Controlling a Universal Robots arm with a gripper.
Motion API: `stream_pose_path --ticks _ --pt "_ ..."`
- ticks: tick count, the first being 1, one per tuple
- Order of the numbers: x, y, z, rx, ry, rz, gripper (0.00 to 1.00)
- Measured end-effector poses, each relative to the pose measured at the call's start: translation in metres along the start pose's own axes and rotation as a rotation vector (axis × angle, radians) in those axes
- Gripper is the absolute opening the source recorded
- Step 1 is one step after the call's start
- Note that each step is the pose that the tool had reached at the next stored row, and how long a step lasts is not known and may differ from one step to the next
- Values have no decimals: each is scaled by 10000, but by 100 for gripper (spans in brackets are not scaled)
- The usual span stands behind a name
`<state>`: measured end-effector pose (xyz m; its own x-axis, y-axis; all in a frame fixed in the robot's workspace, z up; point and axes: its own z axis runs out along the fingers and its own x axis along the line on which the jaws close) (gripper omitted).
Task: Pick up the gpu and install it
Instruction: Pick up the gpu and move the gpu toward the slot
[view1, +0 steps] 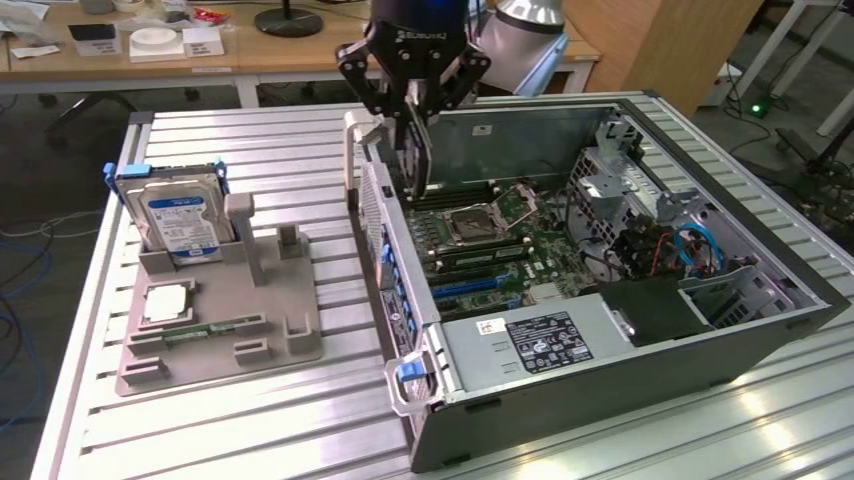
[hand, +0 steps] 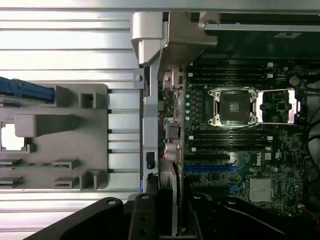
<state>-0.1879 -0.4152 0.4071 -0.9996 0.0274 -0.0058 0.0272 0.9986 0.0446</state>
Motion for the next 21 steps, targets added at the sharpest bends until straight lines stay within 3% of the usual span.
stream_pose_path --ticks 21 --pt "-910 24 10 0 72 -90 27"
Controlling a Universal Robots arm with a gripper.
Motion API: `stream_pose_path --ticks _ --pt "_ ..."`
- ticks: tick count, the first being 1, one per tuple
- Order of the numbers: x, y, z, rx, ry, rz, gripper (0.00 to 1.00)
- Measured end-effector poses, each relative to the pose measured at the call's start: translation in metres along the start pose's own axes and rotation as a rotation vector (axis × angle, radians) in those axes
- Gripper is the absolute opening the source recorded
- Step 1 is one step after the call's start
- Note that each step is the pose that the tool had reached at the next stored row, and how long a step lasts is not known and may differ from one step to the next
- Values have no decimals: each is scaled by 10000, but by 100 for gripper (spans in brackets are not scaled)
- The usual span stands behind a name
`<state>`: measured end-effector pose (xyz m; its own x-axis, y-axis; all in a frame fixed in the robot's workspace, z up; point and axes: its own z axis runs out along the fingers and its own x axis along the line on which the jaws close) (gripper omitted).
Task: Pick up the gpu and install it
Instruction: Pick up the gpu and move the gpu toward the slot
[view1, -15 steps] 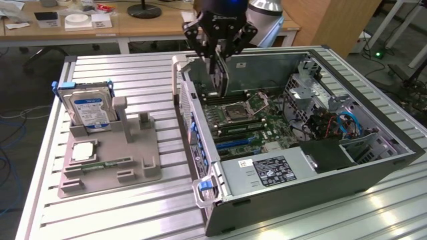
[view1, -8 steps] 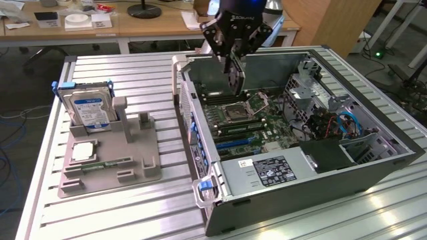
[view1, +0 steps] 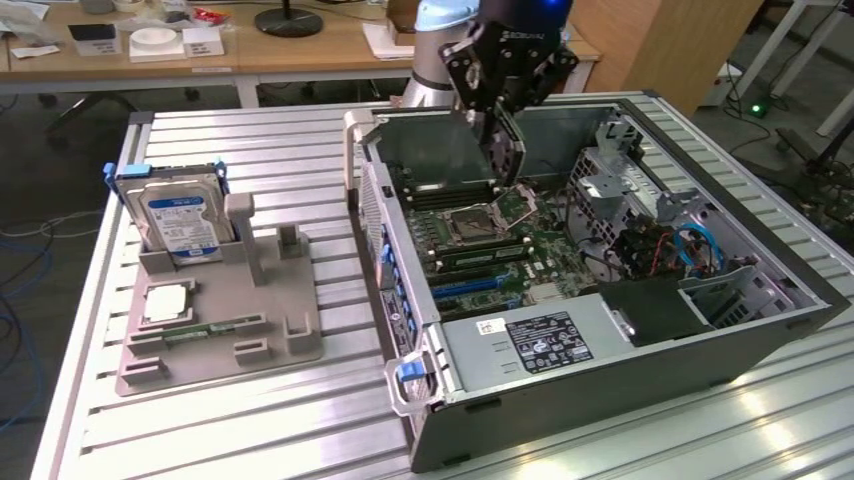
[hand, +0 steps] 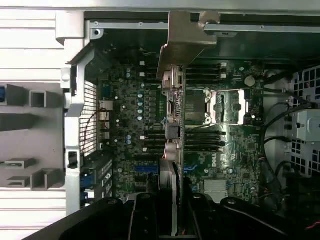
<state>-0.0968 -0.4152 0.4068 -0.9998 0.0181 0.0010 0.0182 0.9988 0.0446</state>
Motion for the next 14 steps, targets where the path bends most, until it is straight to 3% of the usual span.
stream_pose_path --ticks 14 --pt "-542 10 2 3 37 -58 27"
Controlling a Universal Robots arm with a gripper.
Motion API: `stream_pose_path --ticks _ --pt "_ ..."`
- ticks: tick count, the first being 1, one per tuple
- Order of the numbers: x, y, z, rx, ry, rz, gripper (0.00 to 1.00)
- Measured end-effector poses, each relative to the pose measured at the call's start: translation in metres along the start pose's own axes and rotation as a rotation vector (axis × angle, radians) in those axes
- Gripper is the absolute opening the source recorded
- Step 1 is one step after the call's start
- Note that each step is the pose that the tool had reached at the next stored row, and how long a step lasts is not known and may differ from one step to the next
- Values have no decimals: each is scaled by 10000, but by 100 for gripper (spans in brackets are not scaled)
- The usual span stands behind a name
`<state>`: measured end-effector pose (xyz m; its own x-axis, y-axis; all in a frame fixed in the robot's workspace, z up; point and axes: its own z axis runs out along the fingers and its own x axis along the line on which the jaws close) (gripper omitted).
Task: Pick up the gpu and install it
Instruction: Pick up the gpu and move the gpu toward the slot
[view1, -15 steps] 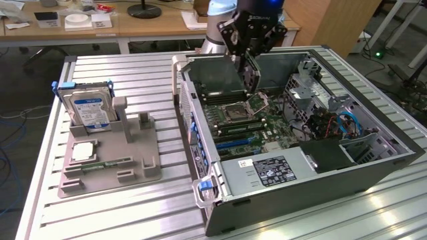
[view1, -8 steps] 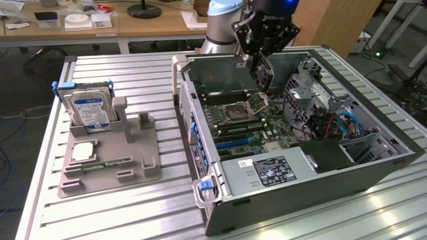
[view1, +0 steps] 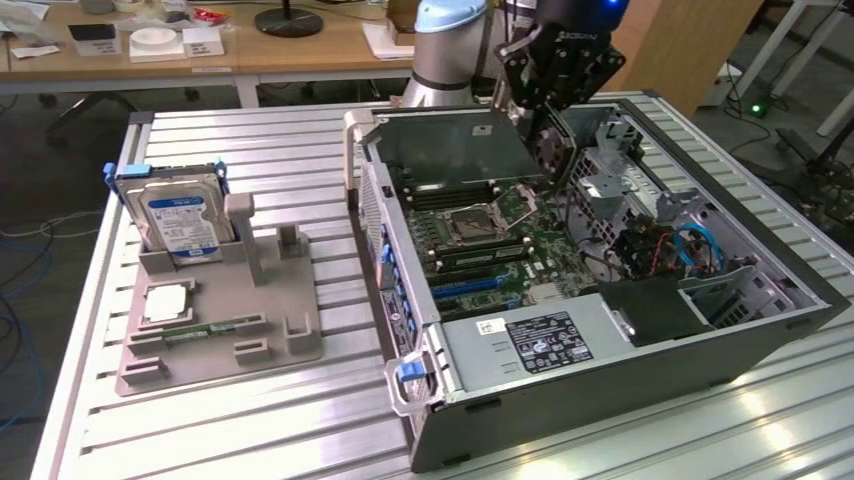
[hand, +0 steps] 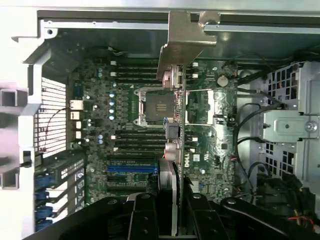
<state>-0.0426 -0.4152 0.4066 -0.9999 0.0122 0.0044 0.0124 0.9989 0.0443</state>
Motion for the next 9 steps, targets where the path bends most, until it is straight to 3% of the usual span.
stream_pose_path --ticks 6,9 --pt "-205 2 2 -1 9 -25 27" --pt "-213 2 2 -1 9 -26 27"
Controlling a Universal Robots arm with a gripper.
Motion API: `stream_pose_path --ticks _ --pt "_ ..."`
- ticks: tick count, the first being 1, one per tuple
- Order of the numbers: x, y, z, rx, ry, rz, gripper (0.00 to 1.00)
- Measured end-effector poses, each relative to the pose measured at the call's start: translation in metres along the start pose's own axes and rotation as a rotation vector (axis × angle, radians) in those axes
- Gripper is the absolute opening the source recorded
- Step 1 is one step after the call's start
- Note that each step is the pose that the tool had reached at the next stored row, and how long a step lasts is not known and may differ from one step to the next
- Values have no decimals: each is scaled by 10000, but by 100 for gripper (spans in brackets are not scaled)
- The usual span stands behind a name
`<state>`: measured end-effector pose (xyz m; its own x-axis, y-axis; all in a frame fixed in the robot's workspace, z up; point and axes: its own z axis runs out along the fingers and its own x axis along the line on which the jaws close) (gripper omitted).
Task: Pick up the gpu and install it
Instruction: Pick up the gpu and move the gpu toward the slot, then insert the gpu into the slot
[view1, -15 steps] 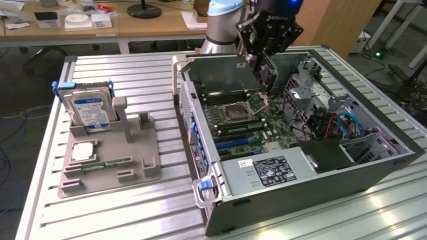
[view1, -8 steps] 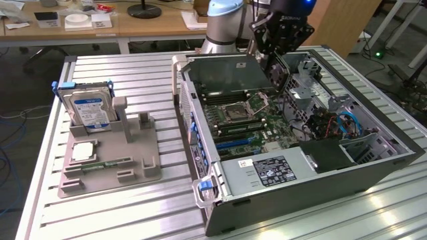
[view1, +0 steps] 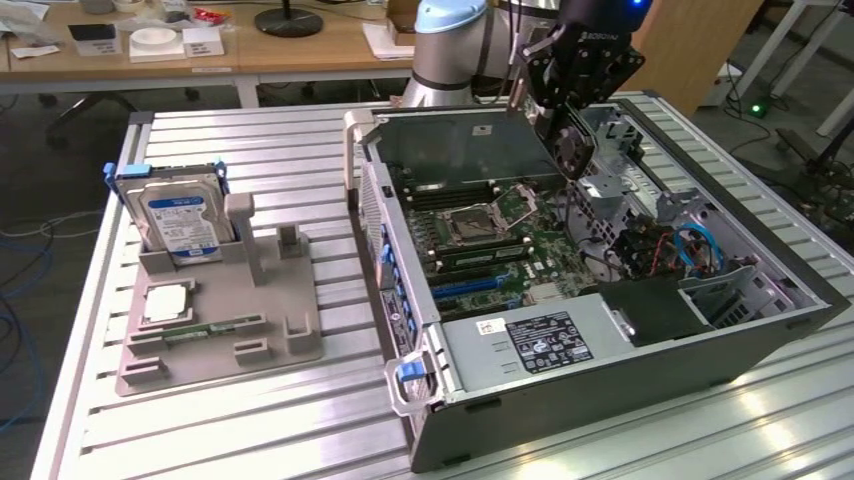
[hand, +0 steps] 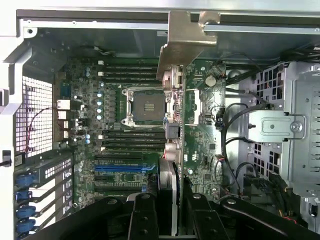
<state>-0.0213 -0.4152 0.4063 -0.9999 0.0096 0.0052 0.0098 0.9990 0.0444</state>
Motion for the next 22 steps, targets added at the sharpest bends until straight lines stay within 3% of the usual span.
stream_pose_path --ticks 14,22 --pt "0 0 0 0 1 -24 27" --pt "0 0 0 6 53 -1203 27"
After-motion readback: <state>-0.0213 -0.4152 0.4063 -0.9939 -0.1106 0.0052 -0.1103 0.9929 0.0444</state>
